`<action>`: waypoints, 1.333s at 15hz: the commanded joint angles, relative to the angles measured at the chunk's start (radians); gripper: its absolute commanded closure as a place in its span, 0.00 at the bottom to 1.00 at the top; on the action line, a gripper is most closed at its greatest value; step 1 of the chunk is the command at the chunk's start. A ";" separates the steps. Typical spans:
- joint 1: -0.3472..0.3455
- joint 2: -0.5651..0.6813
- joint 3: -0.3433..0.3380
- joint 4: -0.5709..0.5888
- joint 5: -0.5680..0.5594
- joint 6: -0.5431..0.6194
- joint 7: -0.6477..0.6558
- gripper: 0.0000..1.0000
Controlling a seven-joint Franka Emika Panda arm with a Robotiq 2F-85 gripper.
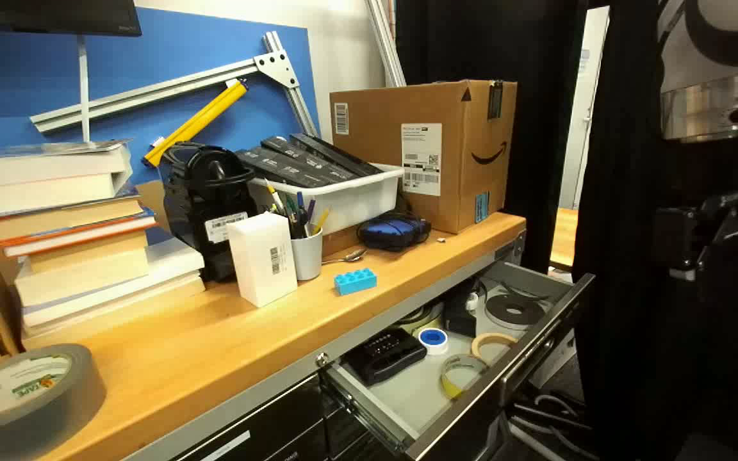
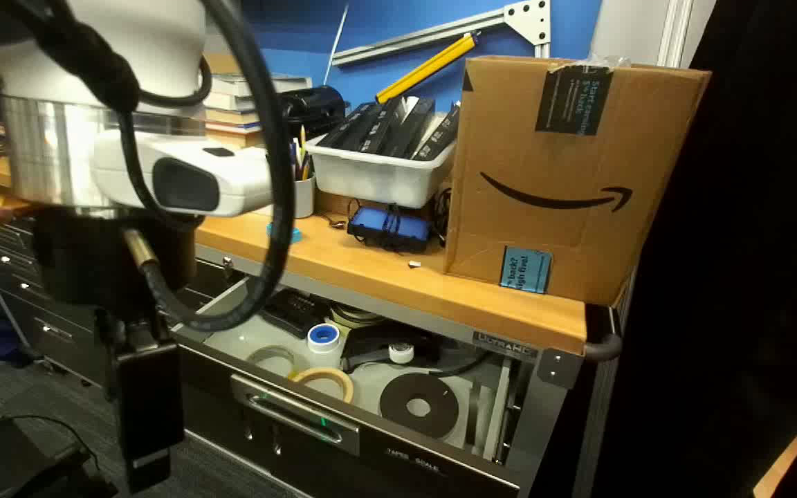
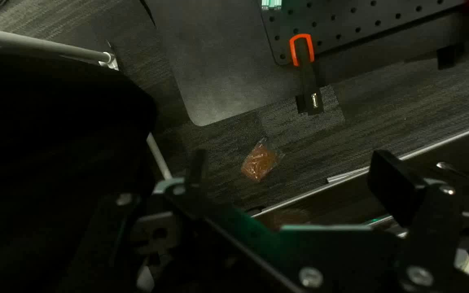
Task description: Put the blue object inside the drawer.
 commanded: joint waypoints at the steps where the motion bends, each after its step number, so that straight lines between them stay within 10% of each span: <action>1: 0.010 -0.001 -0.008 0.004 -0.004 -0.005 0.005 0.00; 10: 0.100 0.062 0.045 0.065 0.097 0.082 0.054 0.00; 20: 0.254 0.486 0.255 0.349 0.195 0.391 0.287 0.00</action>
